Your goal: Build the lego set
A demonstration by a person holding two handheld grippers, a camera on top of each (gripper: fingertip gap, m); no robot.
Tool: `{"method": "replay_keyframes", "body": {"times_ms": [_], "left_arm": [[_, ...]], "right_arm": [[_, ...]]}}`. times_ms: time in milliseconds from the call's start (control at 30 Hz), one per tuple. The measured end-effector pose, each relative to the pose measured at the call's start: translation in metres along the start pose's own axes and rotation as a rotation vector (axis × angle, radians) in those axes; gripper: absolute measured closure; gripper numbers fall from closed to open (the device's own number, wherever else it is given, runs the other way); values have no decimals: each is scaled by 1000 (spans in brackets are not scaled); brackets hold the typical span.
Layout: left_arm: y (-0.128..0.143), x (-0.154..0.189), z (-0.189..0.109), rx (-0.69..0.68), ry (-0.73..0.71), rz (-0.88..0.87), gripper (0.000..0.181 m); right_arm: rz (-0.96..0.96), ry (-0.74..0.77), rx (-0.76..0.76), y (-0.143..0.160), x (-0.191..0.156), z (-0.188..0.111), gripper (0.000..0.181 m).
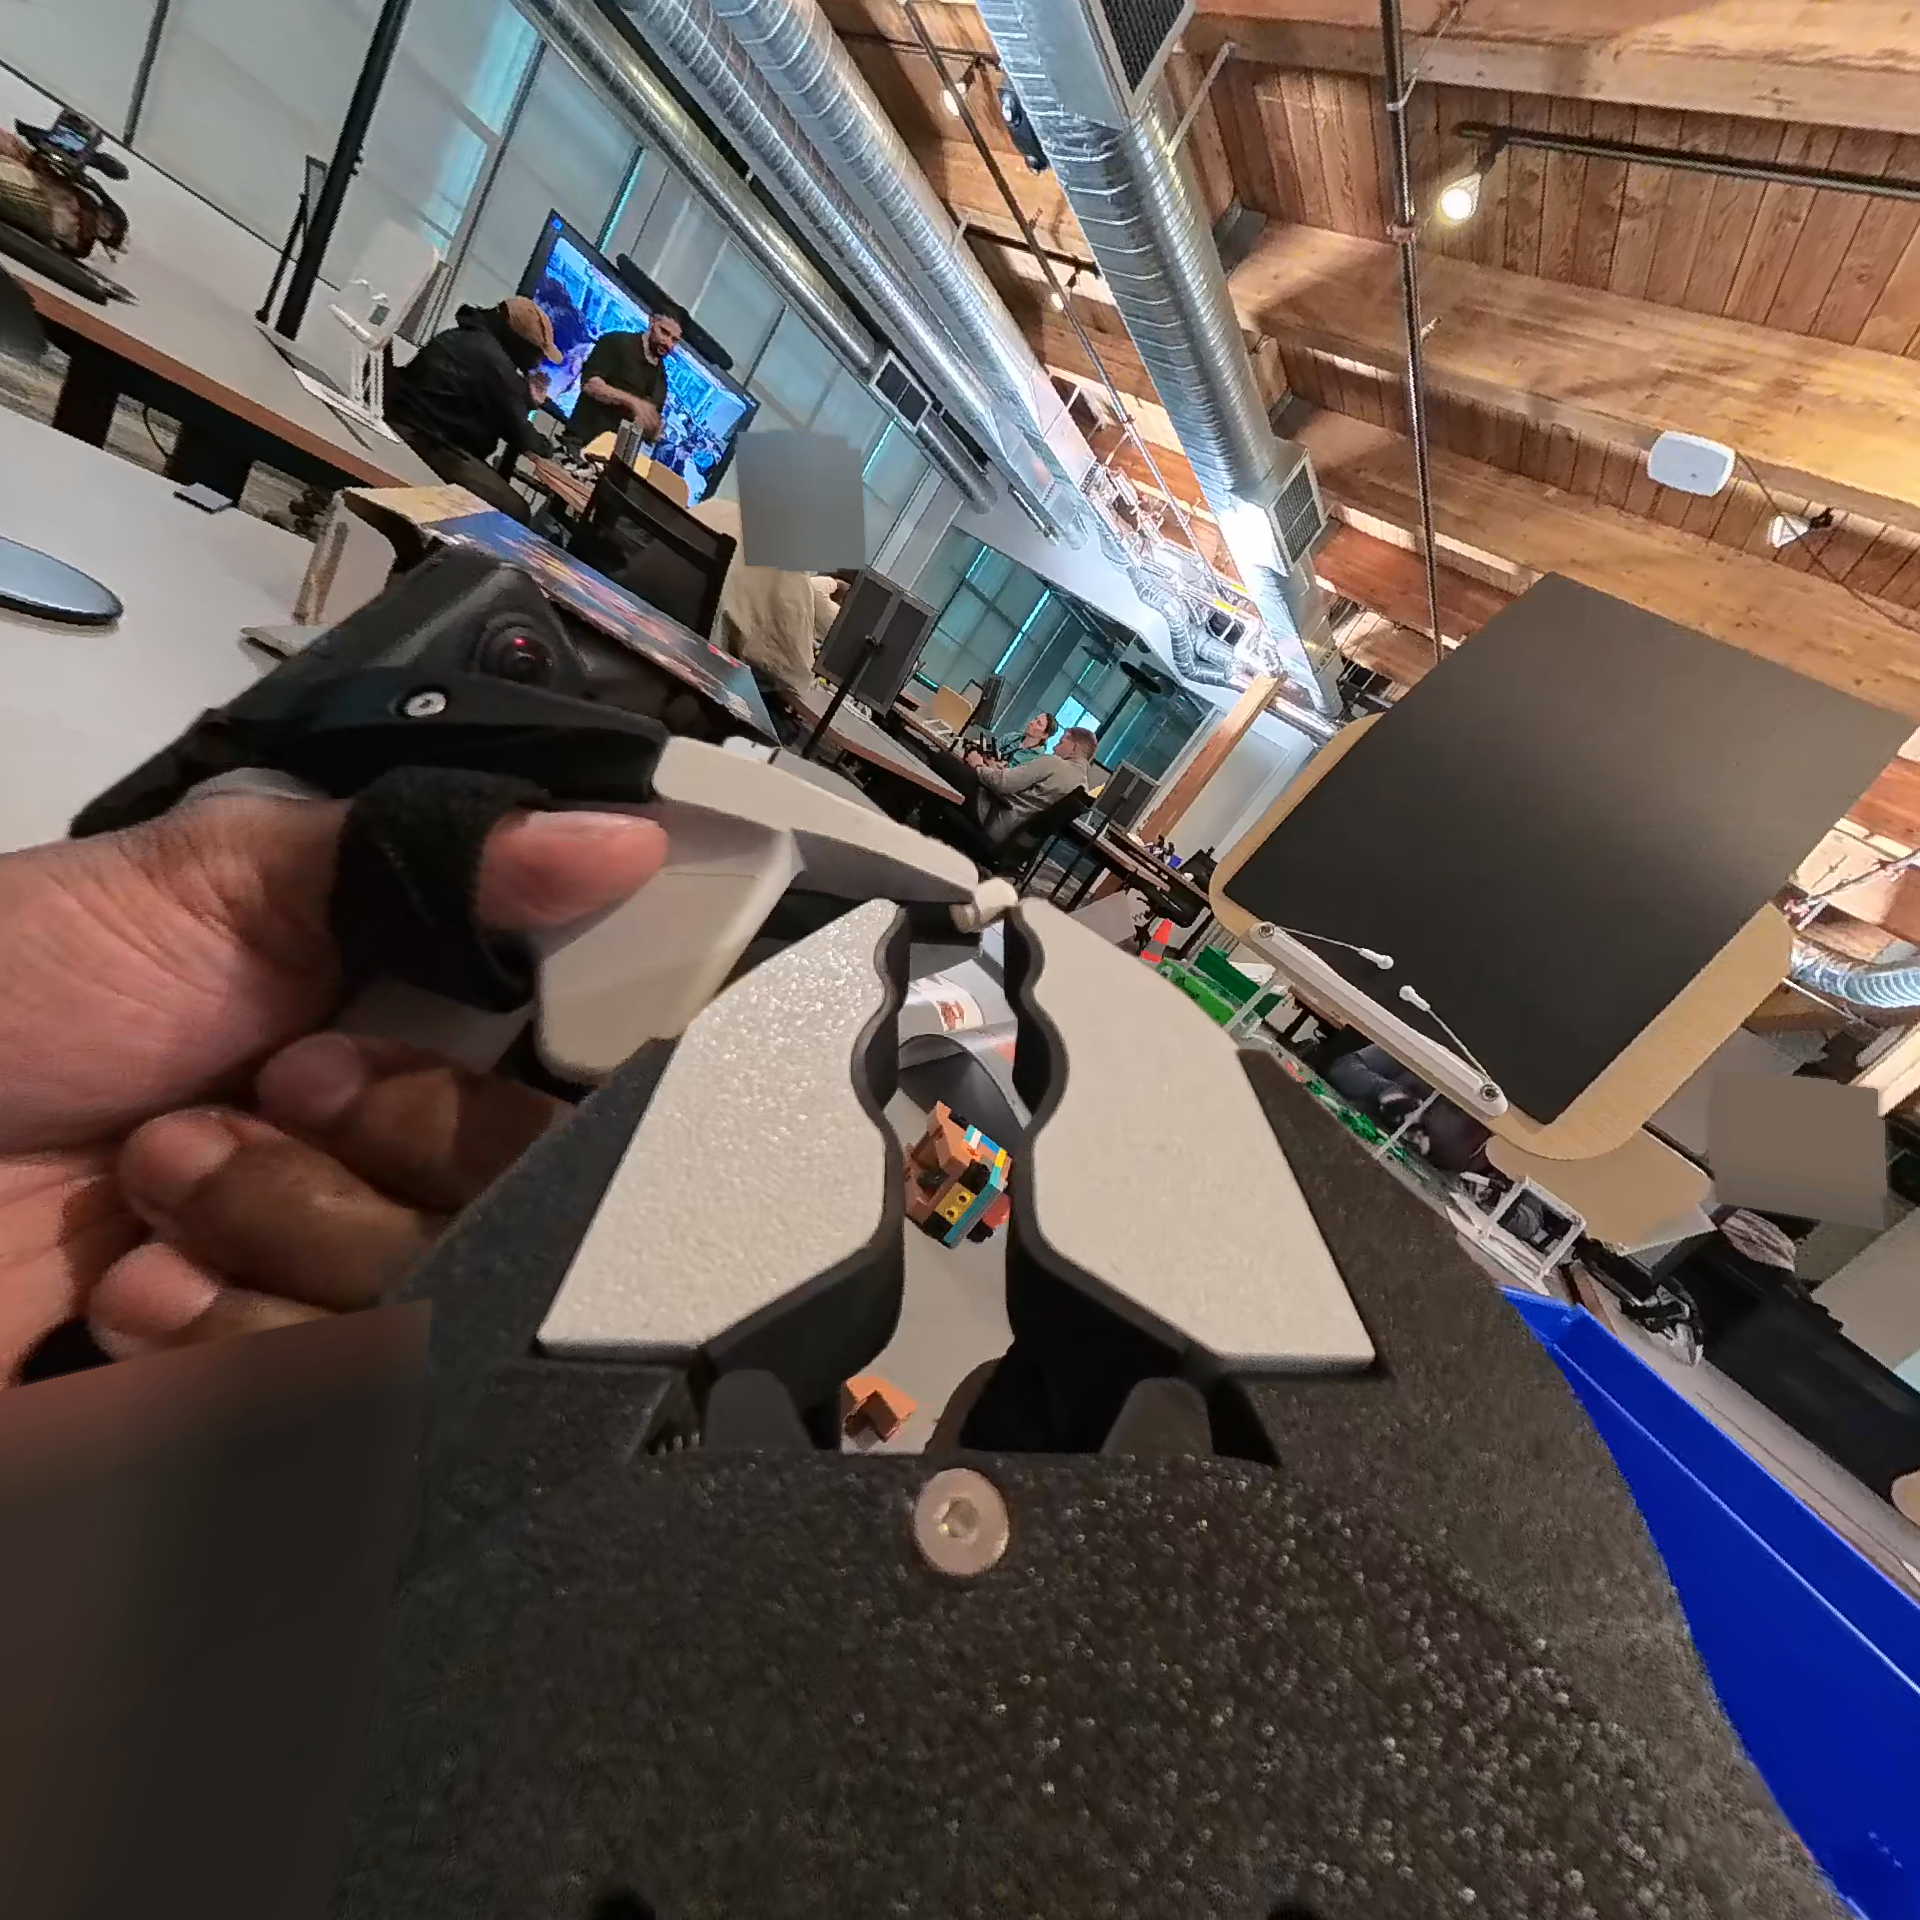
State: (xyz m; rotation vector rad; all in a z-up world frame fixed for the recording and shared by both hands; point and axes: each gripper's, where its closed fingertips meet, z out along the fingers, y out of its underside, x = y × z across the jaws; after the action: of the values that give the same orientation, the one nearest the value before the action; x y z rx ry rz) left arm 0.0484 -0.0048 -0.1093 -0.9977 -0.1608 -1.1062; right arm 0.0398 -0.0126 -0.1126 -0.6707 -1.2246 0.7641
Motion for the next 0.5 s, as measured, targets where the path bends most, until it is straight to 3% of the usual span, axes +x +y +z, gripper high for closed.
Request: {"method": "replay_keyframes", "body": {"times_ms": [200, 500], "left_arm": [[2, 10, -3, -33, 175, -261, 174], [9, 13, -4, -103, 167, -226, 174]], "right_arm": [[-28, -26, 46, -6, -4, -4, 165], [-31, -63, 63, -7, -6, -9, 165]]}}
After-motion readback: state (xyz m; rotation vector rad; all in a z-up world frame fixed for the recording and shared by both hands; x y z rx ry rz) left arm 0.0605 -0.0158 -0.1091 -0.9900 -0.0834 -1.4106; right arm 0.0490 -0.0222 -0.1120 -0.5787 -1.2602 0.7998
